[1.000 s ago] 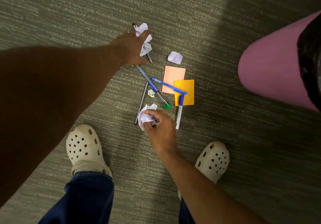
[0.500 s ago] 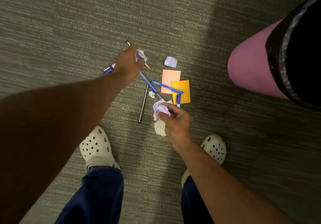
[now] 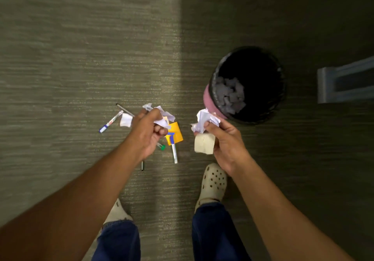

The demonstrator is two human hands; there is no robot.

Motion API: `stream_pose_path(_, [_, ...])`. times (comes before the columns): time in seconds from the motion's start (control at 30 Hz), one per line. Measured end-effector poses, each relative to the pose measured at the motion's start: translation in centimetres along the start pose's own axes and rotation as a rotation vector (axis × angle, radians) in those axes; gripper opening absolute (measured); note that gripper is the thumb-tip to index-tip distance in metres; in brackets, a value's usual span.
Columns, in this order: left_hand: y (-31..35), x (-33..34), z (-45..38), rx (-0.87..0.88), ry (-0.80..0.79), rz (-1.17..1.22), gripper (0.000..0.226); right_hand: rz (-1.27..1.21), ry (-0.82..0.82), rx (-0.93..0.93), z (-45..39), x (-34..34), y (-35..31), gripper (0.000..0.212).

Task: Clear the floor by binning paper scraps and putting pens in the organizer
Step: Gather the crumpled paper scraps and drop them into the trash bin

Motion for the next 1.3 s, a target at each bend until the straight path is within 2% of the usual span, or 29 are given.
stream_pose_path(0.1, [-1.1, 7.8, 1.9, -0.103, -0.118, -0.085, 0.020, -0.031, 0.181, -0.088, 0.9, -5.1, -5.8, 0.023])
stream_pose_path(0.2, [-2.9, 14.8, 2.4, -0.194, -0.200, -0.144, 0.016, -0.012, 0.374, -0.066, 0.0, -9.6, -9.0, 0.022])
stream_pose_path(0.3, [-4.4, 19.7, 1.6, -0.260, -0.209, -0.210, 0.017, 0.094, 0.510, -0.029, -2.0, -12.6, -11.0, 0.017])
stream_pose_path(0.37, [-5.1, 21.9, 0.9, -0.305, -0.220, -0.230, 0.020, 0.117, 0.490, 0.007, -3.9, -13.8, -11.6, 0.028])
stream_pose_path(0.47, [-5.6, 24.4, 0.1, -0.383, -0.274, -0.174, 0.050, 0.046, 0.332, 0.036, -6.1, -14.3, -11.7, 0.061])
stream_pose_path(0.53, [-5.7, 25.1, 0.1, -0.408, -0.301, -0.180, 0.062, 0.005, 0.313, 0.070, -6.6, -15.1, -11.5, 0.060])
stream_pose_path(0.6, [-5.7, 24.8, 0.3, -0.405, -0.280, -0.181, 0.060, -0.038, 0.323, 0.087, -6.7, -15.8, -11.2, 0.050])
stream_pose_path(0.63, [-5.8, 24.3, 0.3, -0.392, -0.270, -0.182, 0.054, -0.065, 0.336, 0.079, -6.4, -16.1, -11.0, 0.045])
stream_pose_path(0.7, [-5.9, 22.5, 0.2, -0.371, -0.251, -0.203, 0.059, -0.115, 0.385, 0.039, -5.6, -16.6, -10.3, 0.034])
stream_pose_path(0.77, [-6.5, 19.9, -0.4, -0.353, -0.231, -0.256, 0.054, -0.100, 0.417, -0.003, -4.1, -16.3, -9.0, 0.023])
stream_pose_path(0.9, [-7.1, 12.2, -1.7, -0.306, -0.158, -0.297, 0.034, 0.086, 0.361, -0.009, -2.0, -13.0, -4.7, 0.011])
stream_pose_path(1.0, [-6.6, 4.7, -3.6, -0.179, 0.021, -0.328, 0.017, 0.202, 0.274, 0.010, -2.6, -10.2, -0.5, 0.008])
stream_pose_path(1.03, [-6.5, 2.1, -4.2, -0.137, 0.088, -0.343, 0.010, 0.262, 0.238, 0.019, -3.3, -9.2, 1.1, 0.007])
stream_pose_path(1.1, [-6.7, -2.6, -5.4, -0.075, 0.193, -0.359, 0.013, 0.403, 0.182, 0.031, -5.0, -7.4, 4.3, 0.009])
stream_pose_path(1.2, [-8.1, -9.2, -7.4, -0.034, 0.284, -0.416, 0.017, 0.669, 0.114, 0.055, -8.7, -5.3, 9.5, 0.025])
stream_pose_path(1.3, [-9.3, -14.5, -9.5, 0.008, 0.361, -0.657, 0.010, 0.967, 0.035, 0.051, -12.7, -3.6, 13.6, 0.023])
Point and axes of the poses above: each hand's wrist, its own z-axis away from the middle knuckle, its own x-axis out of the palm, y = z × x, the point moved 9 cm from there along -z, towards the middle knuckle, and after that the axes turned 3 degrees about z, right-handed, at the moved point
